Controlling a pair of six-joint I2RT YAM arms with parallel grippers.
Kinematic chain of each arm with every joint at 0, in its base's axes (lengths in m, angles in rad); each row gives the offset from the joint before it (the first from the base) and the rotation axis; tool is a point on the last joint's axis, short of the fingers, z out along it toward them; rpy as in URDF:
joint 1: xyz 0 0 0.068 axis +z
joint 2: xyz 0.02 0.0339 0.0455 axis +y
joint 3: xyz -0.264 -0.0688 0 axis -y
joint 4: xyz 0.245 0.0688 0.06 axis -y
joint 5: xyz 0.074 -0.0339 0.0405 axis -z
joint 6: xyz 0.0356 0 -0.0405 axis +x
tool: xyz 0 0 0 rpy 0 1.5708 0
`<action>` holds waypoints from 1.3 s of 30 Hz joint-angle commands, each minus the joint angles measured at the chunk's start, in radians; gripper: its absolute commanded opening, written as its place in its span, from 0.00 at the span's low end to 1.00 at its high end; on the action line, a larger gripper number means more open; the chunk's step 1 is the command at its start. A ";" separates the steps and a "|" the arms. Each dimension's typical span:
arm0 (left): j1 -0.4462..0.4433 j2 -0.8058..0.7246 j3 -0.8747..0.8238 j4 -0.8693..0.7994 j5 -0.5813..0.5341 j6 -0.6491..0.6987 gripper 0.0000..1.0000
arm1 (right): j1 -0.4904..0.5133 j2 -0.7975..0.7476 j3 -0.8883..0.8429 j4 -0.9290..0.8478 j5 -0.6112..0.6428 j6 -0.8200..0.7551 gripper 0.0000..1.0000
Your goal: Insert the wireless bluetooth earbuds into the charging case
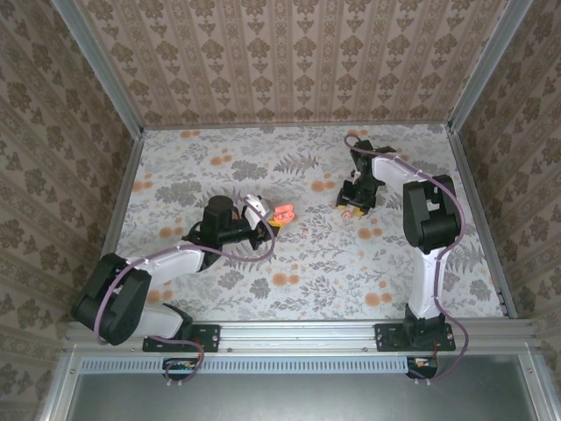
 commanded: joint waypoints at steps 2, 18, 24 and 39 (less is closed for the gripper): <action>0.007 -0.022 0.010 0.004 0.025 0.021 0.18 | 0.011 -0.057 0.015 -0.112 0.089 0.025 0.46; 0.009 -0.034 0.003 0.004 0.021 0.024 0.18 | 0.029 -0.006 -0.027 -0.013 0.006 0.094 0.45; 0.009 -0.039 0.002 -0.003 0.018 0.028 0.18 | 0.030 0.018 -0.012 0.002 0.003 0.098 0.41; 0.011 -0.038 0.006 -0.011 0.016 0.030 0.18 | 0.030 0.033 -0.006 0.022 0.012 0.094 0.29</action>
